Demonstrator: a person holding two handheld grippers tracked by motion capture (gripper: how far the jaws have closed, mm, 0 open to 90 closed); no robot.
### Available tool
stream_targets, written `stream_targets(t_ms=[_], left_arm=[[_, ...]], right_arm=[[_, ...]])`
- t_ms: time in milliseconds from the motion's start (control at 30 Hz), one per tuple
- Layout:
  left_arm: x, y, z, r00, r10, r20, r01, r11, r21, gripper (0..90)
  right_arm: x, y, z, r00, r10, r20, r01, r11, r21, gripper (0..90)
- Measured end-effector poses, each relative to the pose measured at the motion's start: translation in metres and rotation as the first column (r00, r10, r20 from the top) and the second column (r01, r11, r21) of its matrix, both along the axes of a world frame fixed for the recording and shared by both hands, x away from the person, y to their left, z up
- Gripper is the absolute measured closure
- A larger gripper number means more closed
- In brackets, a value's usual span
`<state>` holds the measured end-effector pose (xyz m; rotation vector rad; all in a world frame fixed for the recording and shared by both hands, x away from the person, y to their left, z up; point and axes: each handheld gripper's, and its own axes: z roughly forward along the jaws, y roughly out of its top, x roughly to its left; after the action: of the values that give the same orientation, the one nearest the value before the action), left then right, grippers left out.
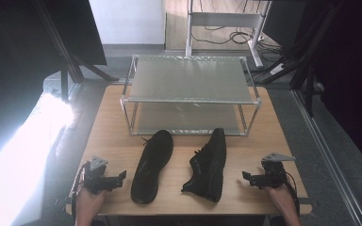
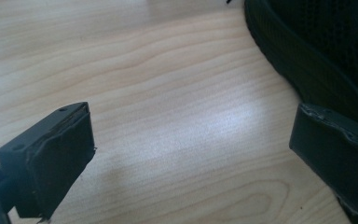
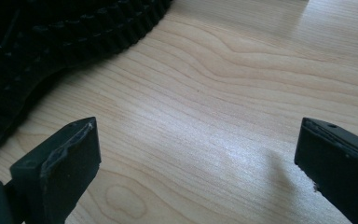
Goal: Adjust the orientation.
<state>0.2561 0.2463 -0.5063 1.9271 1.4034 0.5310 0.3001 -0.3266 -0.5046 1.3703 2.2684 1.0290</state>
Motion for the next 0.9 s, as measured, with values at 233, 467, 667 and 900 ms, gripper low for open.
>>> stream_targets(t_ms=[233, 467, 667, 900], left_arm=[[-0.0008, 0.0007, 0.0010, 0.9999, 0.010, 0.012, -0.010, 0.9999, 0.013, 0.0], [0.0003, 0.0002, 0.0008, 0.9995, 0.019, -0.023, -0.018, 0.9993, 0.034, 0.0], [0.0010, -0.0027, 0.0015, 0.9983, 0.023, -0.054, -0.019, 0.9973, 0.071, 0.0], [0.0005, -0.0028, 0.0035, 0.9974, 0.022, -0.068, -0.017, 0.9971, 0.075, 0.0]], right_arm=[[0.0001, 0.0002, -0.0009, 1.0000, 0.008, 0.004, -0.008, 1.000, 0.005, 0.4], [0.0003, 0.0008, -0.0011, 0.9997, 0.017, 0.018, -0.017, 1.000, 0.024, 0.3], [0.0001, 0.0007, -0.0008, 0.9995, 0.014, 0.029, -0.015, 1.000, 0.025, 0.3], [0.0002, 0.0008, -0.0003, 0.9993, 0.012, 0.034, -0.013, 1.000, 0.023, 0.3]])
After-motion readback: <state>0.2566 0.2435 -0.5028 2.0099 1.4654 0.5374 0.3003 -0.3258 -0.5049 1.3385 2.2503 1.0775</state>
